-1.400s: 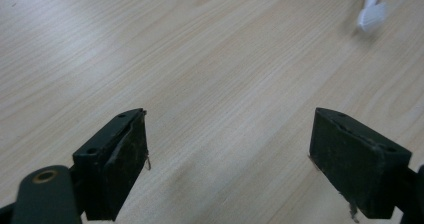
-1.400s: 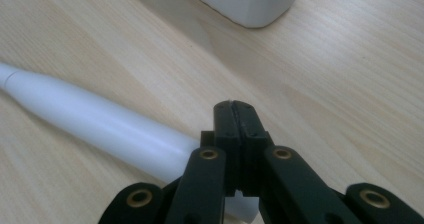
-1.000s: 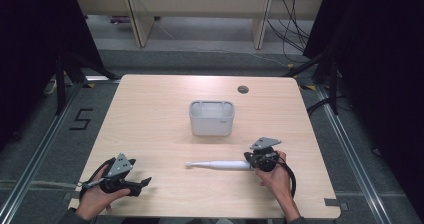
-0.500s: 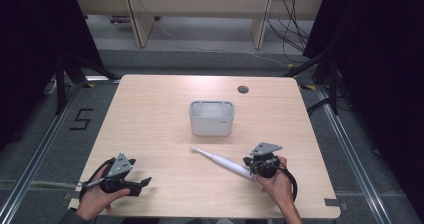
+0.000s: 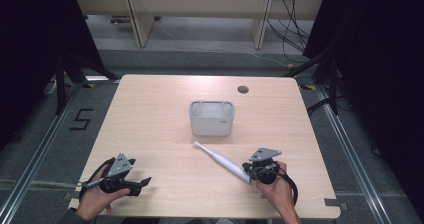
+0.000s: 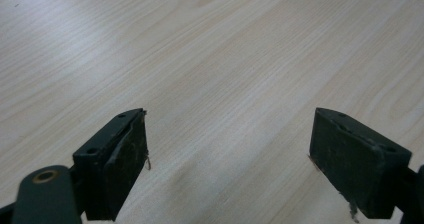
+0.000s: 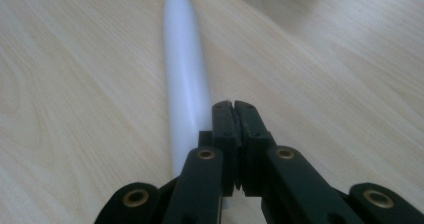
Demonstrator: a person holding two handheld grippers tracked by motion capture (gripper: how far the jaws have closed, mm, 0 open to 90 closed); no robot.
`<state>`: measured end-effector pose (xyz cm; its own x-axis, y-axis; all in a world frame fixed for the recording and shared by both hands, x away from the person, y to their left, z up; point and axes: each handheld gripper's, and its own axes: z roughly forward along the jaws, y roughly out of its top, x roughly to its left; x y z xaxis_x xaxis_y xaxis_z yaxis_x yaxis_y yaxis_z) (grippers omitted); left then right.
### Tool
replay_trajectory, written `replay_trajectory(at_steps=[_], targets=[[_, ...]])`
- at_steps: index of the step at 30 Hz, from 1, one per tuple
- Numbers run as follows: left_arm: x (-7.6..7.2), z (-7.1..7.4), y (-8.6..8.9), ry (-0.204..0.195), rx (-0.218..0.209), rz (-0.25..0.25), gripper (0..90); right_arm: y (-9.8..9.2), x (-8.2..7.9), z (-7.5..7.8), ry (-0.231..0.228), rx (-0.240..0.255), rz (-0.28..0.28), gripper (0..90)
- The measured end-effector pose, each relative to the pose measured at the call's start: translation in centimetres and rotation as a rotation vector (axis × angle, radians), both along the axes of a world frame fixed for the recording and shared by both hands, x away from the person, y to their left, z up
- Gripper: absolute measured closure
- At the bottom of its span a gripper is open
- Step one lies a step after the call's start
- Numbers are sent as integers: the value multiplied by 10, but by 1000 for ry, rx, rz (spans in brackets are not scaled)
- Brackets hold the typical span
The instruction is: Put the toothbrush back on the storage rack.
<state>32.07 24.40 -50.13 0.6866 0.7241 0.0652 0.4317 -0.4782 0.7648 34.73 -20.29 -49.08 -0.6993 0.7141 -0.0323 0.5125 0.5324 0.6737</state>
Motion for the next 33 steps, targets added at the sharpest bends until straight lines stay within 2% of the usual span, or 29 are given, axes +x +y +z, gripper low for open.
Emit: replay_trajectory(at_steps=[3,4,5,7,8,10,11,14,15,16,17,22,23,27,29,30,31,33], targets=[[0,0,0,0,-5,5,152,1,-5,2,31,-5,-14,873],[0,0,0,-1,-10,4,152,2,-6,0,8,5,-14,872],[-1,-1,-1,-1,-29,7,152,1,-8,2,24,-10,-1,870],[-1,-1,-1,1,-28,7,151,2,-9,1,-3,-6,19,866],[-1,-2,-1,-4,-37,5,151,3,-13,3,25,-13,0,863],[0,-1,-1,-2,-35,2,152,3,-15,3,9,-20,11,854],[-1,0,0,1,-6,2,152,3,-16,3,22,-18,5,848],[0,0,0,0,-2,4,151,3,-18,6,12,-20,-8,824],[0,0,0,0,-3,5,152,1,-16,7,-5,-16,1,806],[0,0,0,1,-5,6,151,1,-18,9,20,2,-28,777],[-1,0,0,2,-10,6,151,0,-16,11,6,-4,-24,752],[-1,0,0,8,-9,8,152,5,-12,19,15,-3,-29,594],[-1,0,0,7,-10,9,151,6,-10,23,41,-14,-22,558],[0,0,0,4,-5,11,152,16,-3,27,46,-29,12,474],[0,0,0,5,-7,11,151,22,1,29,72,-21,22,462],[0,-1,0,7,-9,9,152,24,2,29,67,-28,13,453],[0,-1,0,8,-10,9,152,29,6,31,93,-41,19,441],[1,-1,1,3,2,13,151,34,11,32,95,-36,23,440]])
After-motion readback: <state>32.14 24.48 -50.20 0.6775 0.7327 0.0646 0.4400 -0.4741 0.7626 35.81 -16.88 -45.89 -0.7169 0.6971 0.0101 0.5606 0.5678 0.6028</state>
